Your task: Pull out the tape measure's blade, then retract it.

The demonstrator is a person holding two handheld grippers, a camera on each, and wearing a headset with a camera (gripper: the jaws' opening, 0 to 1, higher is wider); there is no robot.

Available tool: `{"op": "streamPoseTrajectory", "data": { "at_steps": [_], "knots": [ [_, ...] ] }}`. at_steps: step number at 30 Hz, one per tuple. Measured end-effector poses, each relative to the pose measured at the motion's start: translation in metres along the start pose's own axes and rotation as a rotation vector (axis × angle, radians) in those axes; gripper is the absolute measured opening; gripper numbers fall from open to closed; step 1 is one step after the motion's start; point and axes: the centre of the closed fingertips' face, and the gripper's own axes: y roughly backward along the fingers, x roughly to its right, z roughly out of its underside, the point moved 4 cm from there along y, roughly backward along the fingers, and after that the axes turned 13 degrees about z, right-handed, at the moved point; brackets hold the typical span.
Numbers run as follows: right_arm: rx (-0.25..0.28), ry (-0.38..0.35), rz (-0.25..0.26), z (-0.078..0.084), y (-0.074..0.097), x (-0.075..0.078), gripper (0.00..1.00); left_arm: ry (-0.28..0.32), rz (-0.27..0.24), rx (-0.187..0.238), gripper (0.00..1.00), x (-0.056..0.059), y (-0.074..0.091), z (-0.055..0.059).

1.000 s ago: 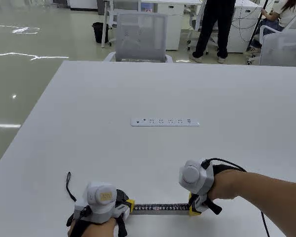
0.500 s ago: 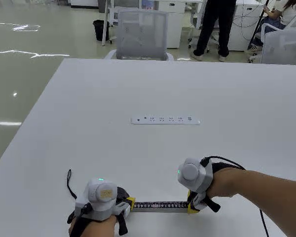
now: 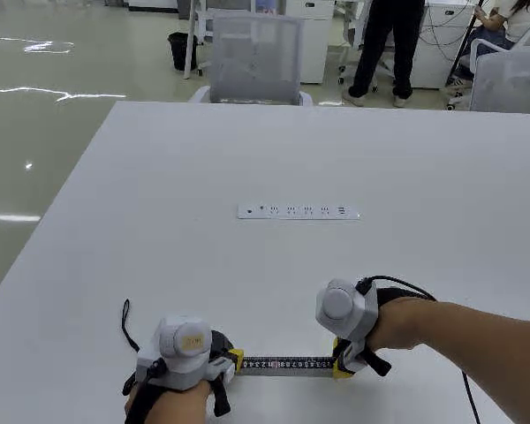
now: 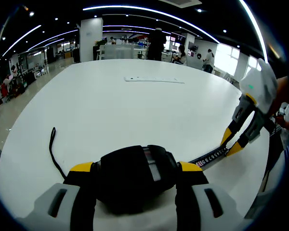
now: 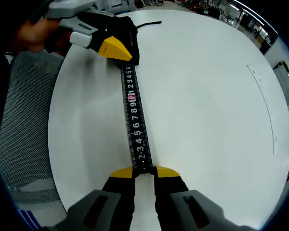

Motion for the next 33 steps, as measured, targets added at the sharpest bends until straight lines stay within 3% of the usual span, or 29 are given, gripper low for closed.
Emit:
{"op": "streamPoseTrajectory", "data": {
  "at_steps": [33],
  "knots": [
    [0.020,0.008,-0.004,-0.020,-0.004,-0.005,0.15,0.000,0.002,0.002,0.64,-0.001,0.000,0.000]
  ]
}}
